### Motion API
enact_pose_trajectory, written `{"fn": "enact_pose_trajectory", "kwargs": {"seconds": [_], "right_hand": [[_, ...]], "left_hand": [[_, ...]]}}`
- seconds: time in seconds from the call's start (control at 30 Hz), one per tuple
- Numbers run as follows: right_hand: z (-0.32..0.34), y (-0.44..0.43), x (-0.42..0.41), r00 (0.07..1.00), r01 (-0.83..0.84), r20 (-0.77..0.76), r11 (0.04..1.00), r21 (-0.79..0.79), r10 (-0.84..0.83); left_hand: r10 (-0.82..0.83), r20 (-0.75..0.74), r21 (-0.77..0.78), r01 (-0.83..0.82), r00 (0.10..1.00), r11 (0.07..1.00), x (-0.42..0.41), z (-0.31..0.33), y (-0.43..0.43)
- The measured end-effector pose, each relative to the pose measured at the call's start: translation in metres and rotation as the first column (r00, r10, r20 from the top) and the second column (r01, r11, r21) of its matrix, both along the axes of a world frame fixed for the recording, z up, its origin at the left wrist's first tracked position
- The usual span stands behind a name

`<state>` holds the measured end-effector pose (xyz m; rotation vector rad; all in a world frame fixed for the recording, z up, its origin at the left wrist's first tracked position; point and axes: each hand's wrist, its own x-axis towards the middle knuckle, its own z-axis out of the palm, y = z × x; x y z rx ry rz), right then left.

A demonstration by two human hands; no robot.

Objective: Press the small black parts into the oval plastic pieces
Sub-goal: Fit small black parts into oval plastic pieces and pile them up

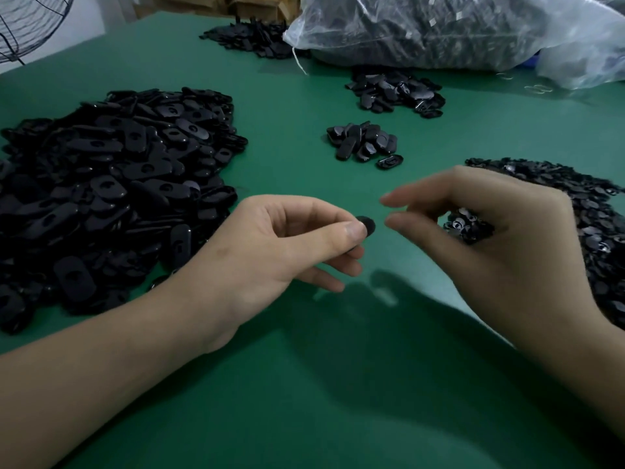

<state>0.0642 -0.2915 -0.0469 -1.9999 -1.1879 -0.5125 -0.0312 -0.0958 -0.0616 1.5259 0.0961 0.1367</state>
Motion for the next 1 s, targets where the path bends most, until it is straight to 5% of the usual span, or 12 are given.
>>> {"fn": "enact_pose_trajectory", "kwargs": {"seconds": [0.13, 0.33, 0.77, 1.0], "right_hand": [[0.005, 0.002, -0.007, 0.91, 0.028, -0.414, 0.999, 0.029, -0.013], [0.014, 0.009, -0.009, 0.737, -0.092, -0.675, 0.995, -0.046, 0.037], [0.0, 0.018, -0.008, 0.507, 0.029, -0.851, 0.984, 0.174, 0.135], [-0.005, 0.016, -0.007, 0.509, 0.055, -0.846, 0.974, 0.218, 0.161]], "left_hand": [[0.06, 0.046, 0.029, -0.061, 0.997, 0.998, 0.0, -0.002, 0.0], [0.076, 0.111, 0.119, -0.089, 0.991, 0.989, 0.0, -0.004, -0.001], [0.042, 0.172, 0.181, -0.074, 0.984, 0.981, 0.001, -0.007, 0.002], [0.057, 0.149, 0.105, -0.073, 0.987, 0.992, 0.003, -0.005, 0.001]]}}
